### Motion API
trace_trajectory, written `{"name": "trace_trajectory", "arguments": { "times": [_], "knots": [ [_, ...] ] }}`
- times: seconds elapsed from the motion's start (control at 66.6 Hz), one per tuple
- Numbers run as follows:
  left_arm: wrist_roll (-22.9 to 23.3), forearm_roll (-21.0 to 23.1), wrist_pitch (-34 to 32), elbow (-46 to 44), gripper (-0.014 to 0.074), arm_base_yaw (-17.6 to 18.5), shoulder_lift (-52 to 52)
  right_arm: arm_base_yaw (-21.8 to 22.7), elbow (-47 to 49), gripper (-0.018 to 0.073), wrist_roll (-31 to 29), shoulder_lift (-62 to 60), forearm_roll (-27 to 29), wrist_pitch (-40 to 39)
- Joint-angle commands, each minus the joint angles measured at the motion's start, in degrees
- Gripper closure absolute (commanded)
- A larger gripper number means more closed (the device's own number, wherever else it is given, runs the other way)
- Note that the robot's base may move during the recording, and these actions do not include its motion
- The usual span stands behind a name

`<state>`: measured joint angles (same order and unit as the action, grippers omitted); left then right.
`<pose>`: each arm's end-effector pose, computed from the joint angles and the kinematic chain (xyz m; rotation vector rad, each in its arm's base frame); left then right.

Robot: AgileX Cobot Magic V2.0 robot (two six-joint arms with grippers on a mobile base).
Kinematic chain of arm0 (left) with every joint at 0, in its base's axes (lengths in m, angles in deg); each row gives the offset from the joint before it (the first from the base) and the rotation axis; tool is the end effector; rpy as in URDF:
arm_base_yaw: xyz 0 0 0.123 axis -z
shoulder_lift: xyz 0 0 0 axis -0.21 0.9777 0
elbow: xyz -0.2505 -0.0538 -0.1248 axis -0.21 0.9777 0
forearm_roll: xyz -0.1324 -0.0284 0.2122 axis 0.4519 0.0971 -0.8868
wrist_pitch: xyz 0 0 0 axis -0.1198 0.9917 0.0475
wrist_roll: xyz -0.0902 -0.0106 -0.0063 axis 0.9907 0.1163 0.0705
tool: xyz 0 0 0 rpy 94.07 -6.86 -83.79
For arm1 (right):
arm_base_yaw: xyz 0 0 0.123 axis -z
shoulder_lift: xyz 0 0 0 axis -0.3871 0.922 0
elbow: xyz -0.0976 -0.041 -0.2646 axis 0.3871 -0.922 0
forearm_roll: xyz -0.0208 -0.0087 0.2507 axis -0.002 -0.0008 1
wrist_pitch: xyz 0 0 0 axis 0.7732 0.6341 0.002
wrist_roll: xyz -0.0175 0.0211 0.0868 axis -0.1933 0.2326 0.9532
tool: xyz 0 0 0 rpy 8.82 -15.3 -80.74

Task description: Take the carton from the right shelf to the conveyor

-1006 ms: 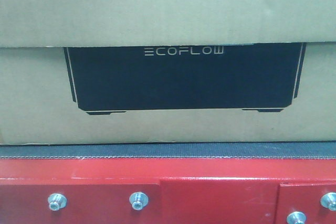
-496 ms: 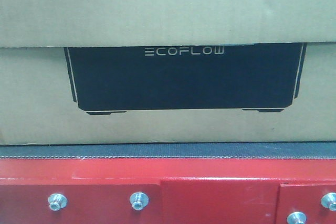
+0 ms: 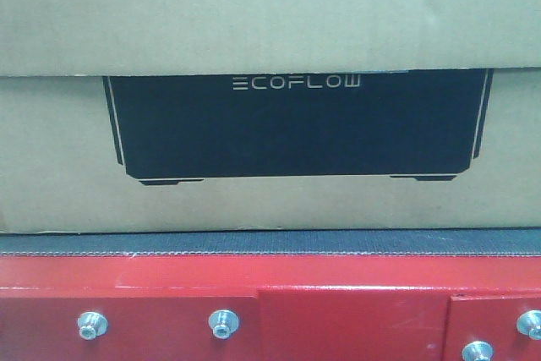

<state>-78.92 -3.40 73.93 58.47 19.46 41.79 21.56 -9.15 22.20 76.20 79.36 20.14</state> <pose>0.0480 -0.0067 0.3118 0.0459 1.3978 -0.1677 0.0568 0.0017 0.2089 -0.0301 1.5318 0.0100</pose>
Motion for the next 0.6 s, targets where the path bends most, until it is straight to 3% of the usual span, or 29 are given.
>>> {"name": "trace_trajectory", "arguments": {
  "times": [0.0, 0.375, 0.586],
  "knots": [
    [0.11, -0.10, -1.15, 0.07, 0.0594, 0.35, -0.21, 0.28, 0.00, 0.0637, 0.06, -0.22, -0.42, -1.44],
    [0.02, -1.33, -0.39, 0.48, 0.0594, 0.11, -0.21, 0.28, 0.00, 0.0637, 0.06, -0.22, -0.42, -1.44],
    [0.02, -2.49, -1.00, 6.64, 0.0594, -5.03, -0.86, 0.28, 0.00, 0.0637, 0.06, -0.22, -0.42, -1.44]
  ]
}}
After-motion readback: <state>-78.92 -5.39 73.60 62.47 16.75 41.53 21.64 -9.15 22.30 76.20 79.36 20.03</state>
